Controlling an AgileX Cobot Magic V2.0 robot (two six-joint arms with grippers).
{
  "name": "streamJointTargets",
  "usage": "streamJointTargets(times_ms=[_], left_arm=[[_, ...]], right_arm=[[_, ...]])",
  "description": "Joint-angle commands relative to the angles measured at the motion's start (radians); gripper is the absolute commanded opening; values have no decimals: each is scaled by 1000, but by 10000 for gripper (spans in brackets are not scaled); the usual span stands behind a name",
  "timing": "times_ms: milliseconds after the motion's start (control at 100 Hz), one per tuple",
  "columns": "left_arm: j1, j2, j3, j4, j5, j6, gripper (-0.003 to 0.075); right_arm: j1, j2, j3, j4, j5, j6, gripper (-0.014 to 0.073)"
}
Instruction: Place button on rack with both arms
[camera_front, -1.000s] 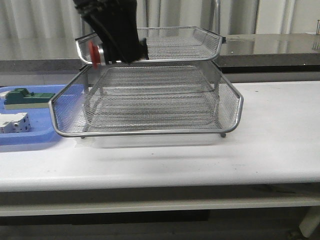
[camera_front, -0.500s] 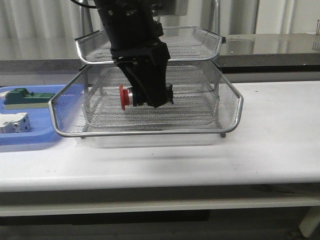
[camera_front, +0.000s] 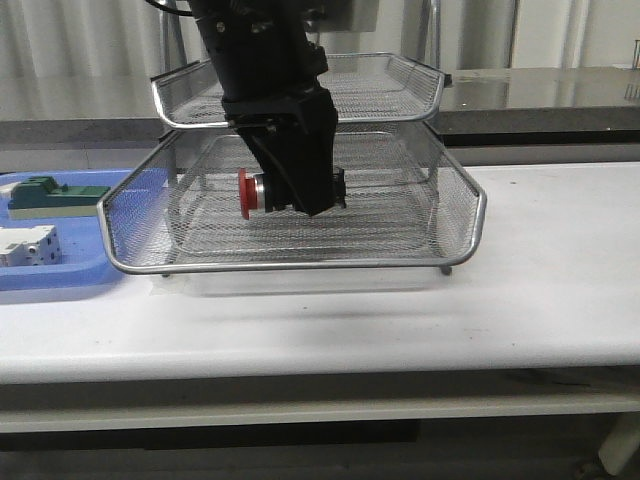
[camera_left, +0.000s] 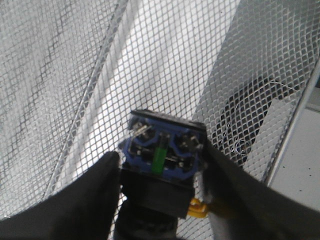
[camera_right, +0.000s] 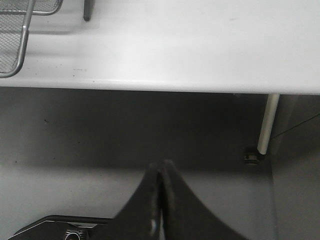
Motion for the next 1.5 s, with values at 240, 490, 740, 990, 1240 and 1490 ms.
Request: streamJointTargets(times_ms=[240,490,740,990,1240,1490], left_arm=[[-6,-56,-32,-23,-12,3,552],[-6,-61,-145,-59,119,-83,550],[-6,-124,-159,6,119,-151,550],[35,-214,-123,139,119,-275,540],[188,-352,39,133,119,-304,462],[399,-526,247,125,73,-323,462]], right_arm=[[-1,-2,-24,-16,-50,-4,-67],[-1,-2,-24,-16,-50,-4,-67],[-1,-2,-24,-16,-50,-4,-67],[-1,-2,-24,-16,-50,-4,-67],[-1,-2,-24,-16,-50,-4,-67],[-1,-2,-24,-16,-50,-4,-67]])
